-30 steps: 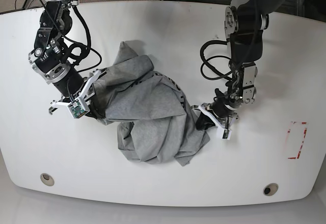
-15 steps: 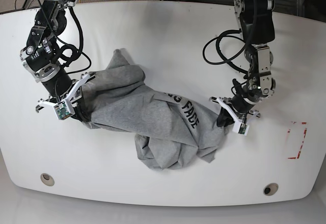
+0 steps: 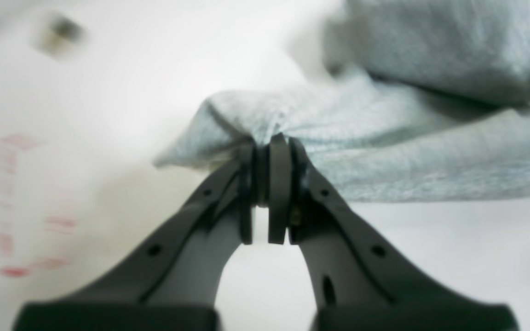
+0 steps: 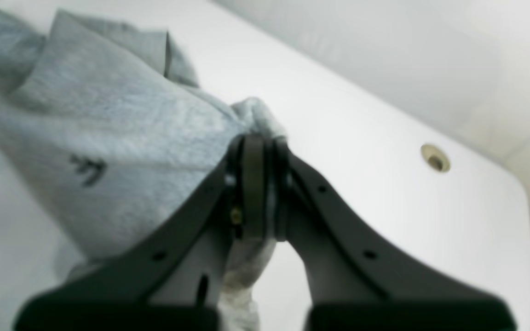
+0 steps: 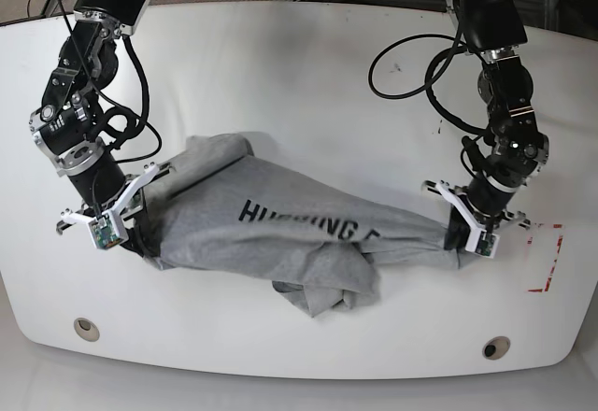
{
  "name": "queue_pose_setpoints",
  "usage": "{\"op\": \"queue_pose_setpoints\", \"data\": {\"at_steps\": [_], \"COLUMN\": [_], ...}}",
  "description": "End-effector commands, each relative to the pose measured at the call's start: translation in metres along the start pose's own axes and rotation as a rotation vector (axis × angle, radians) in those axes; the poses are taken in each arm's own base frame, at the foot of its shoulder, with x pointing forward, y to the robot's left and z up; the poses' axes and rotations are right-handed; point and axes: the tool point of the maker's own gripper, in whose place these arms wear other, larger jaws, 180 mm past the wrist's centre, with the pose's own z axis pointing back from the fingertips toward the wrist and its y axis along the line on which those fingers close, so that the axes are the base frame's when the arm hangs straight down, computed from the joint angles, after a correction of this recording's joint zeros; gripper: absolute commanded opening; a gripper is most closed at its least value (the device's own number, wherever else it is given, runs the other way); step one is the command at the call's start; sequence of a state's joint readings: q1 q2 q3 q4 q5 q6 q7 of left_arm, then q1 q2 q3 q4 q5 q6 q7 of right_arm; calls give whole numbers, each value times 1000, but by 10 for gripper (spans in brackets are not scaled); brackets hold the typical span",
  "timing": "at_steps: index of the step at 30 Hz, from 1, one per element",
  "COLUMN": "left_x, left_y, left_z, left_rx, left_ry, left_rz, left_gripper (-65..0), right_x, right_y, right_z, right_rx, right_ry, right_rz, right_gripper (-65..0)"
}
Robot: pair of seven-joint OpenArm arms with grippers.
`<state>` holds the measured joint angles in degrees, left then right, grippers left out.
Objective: Fold the T-shirt properly
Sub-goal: 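Pull the grippers apart and lift the shirt, stretching it between them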
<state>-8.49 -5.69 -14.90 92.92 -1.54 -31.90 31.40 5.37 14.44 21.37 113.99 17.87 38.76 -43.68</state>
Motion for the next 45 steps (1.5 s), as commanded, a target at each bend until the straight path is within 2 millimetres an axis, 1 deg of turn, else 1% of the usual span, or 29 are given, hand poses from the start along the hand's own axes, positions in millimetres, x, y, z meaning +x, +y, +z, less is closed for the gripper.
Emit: {"op": "queue_pose_setpoints", "data": {"at_steps": [1,5,7,8,10,13,14,16,17,18,21,24,26,29,31,33,36,40,43,45], "left_x": [51,82,98,109,124,154,161,181,189,203,233,260,281,299,312,321,327,327,324,320], "left_y": [17,27,32,35,40,48,50,56,59,64,79,90,100,111,117,120,124,132,132,132], "left_z": [11,22,25,28,32,40,42,49,51,58,76,90,104,118,129,136,143,148,148,145], "left_rx": [56,99,117,130,148,181,189,215,224,246,304,345,383,424,448,460,476,501,502,499], "left_ry": [-110,-141,-159,-172,-192,-238,-248,-274,-286,-308,-353,-393,-424,-450,-479,-501,-514,-505,-498,-486], "left_rz": [-45,-88,-104,-114,-124,-145,-150,-160,-164,-170,-182,-195,-207,-223,-232,-236,-245,-261,-261,-263], "left_gripper": [-650,-650,-650,-650,-650,-650,-650,-650,-650,-650,-650,-650,-650,-650,-650,-650,-650,-650,-650,-650], "right_x": [28,45,53,60,70,91,97,115,121,132,158,186,206,230,242,250,258,258,255,248], "right_y": [-16,-26,-27,-29,-35,-37,-37,-38,-38,-38,-42,-49,-56,-59,-65,-69,-68,-67,-68,-68], "right_z": [-3,-13,-21,-25,-29,-35,-37,-41,-42,-43,-43,-40,-36,-32,-28,-25,-24,-24,-25,-27], "right_rx": [-33,-42,-32,-30,-35,-42,-45,-51,-53,-59,-80,-115,-146,-170,-202,-217,-220,-222,-221,-216], "right_ry": [-82,-118,-133,-144,-150,-172,-178,-202,-209,-222,-258,-300,-332,-366,-362,-359,-362,-359,-349,-337], "right_rz": [6,2,4,13,41,93,109,152,166,191,246,290,319,357,395,419,434,440,435,429], "right_gripper": [-621,-620,-620,-620,-620,-620,-620,-620,-620,-620,-618,-618,-618,-618,-618,-618,-618,-618,-618,-618]}}
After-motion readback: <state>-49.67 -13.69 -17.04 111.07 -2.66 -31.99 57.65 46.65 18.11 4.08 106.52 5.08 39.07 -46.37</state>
